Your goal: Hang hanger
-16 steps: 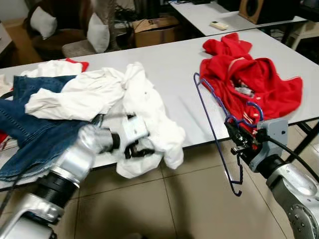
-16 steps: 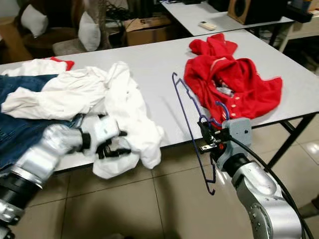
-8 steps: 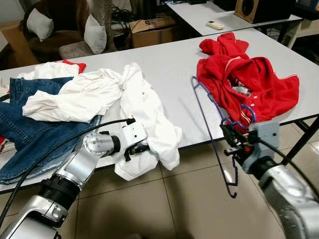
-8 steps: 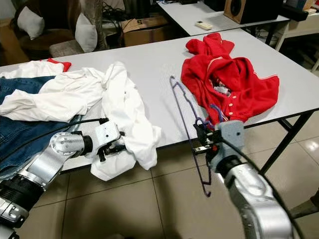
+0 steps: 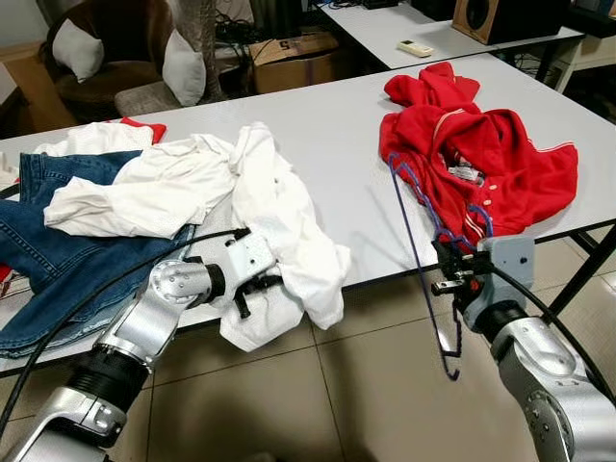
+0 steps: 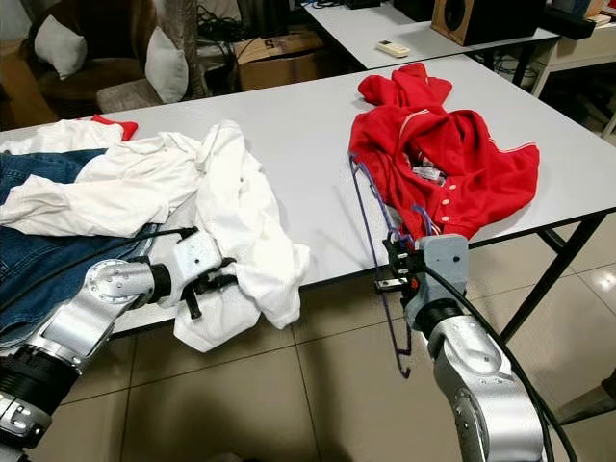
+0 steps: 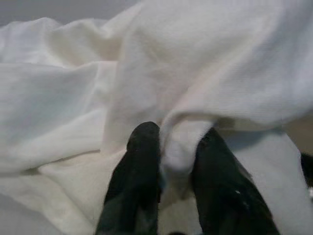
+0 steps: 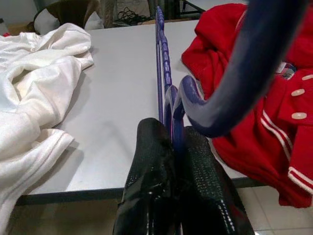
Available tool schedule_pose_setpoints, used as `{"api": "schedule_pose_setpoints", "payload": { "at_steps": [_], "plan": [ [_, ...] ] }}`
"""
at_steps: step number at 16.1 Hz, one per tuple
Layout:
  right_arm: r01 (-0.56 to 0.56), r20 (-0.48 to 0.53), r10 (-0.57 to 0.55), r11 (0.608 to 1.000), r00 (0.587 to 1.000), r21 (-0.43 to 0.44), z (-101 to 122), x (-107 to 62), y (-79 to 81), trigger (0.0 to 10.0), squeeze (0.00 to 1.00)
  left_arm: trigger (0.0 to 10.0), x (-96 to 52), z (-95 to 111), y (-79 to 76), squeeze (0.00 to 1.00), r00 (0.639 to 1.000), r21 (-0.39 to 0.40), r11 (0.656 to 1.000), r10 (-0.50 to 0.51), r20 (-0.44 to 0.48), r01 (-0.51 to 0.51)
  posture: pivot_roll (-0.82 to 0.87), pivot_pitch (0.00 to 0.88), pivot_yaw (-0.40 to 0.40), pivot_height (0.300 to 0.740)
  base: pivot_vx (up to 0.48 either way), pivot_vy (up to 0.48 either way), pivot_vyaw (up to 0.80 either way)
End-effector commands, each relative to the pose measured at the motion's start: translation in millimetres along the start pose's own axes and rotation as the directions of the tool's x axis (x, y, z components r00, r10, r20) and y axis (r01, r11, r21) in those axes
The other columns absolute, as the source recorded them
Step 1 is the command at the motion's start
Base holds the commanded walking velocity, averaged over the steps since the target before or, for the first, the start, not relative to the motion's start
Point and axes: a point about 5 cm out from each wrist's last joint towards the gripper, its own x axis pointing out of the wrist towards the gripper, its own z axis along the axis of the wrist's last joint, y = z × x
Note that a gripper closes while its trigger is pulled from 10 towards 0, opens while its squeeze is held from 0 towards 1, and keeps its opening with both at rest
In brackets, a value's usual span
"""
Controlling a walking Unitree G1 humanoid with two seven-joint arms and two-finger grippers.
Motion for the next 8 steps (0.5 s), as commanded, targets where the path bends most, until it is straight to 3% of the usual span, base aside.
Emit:
{"api": "schedule_pose_setpoints", "payload": {
  "at_steps": [1, 3, 4, 6, 7, 8],
  "plan": [
    [-0.020, 0.017, 0.021, 1.000, 1.000, -0.003, 1.8, -1.5, 3.2, 10.0, 0.00, 0.0, -3.5, 0.7, 2.8, 0.00, 0.999, -0.060, 0.998, 0.029, 0.022, -0.028, -0.12, 0.000, 0.115, 0.740, 0.000, 0.000, 0.00],
    [-0.038, 0.001, 0.038, 0.999, 0.999, -0.035, -0.8, 0.9, 5.5, 10.0, 0.00, 0.0, -5.1, -0.3, 2.3, 0.00, 0.999, -0.114, 0.993, 0.038, 0.034, -0.034, -0.13, 0.000, 0.108, 0.740, 0.000, 0.000, 0.00],
    [-0.050, 0.014, 0.050, 0.999, 0.999, -0.018, 2.7, 1.2, 7.1, 10.0, 0.00, 0.0, -6.3, 4.8, 2.8, 0.00, 0.997, -0.210, 0.978, 0.022, 0.076, -0.005, -0.13, 0.000, 0.100, 0.740, 0.000, 0.000, 0.00],
    [-0.064, 0.005, 0.064, 0.997, 0.998, -0.036, 1.2, 0.0, 7.3, 10.0, 0.00, 0.0, -8.4, 10.5, -2.0, 0.00, 0.988, -0.387, 0.913, -0.086, 0.127, 0.129, -0.13, 0.000, 0.094, 0.740, 0.000, 0.000, 0.00],
    [-0.065, 0.005, 0.065, 0.997, 0.998, -0.032, 1.3, -0.2, 6.1, 10.0, 0.00, 0.0, -10.3, 21.9, -1.9, 0.00, 0.964, -0.471, 0.847, -0.163, 0.212, 0.247, -0.13, 0.000, 0.087, 0.740, 0.000, 0.000, 0.00],
    [-0.065, 0.006, 0.065, 0.997, 0.998, -0.029, 1.3, -0.1, 5.6, 10.0, 0.00, 0.0, -11.7, 28.0, -1.5, 0.00, 0.947, -0.483, 0.822, -0.198, 0.254, 0.302, -0.13, 0.000, 0.084, 0.740, 0.000, 0.000, 0.00]
  ]
}}
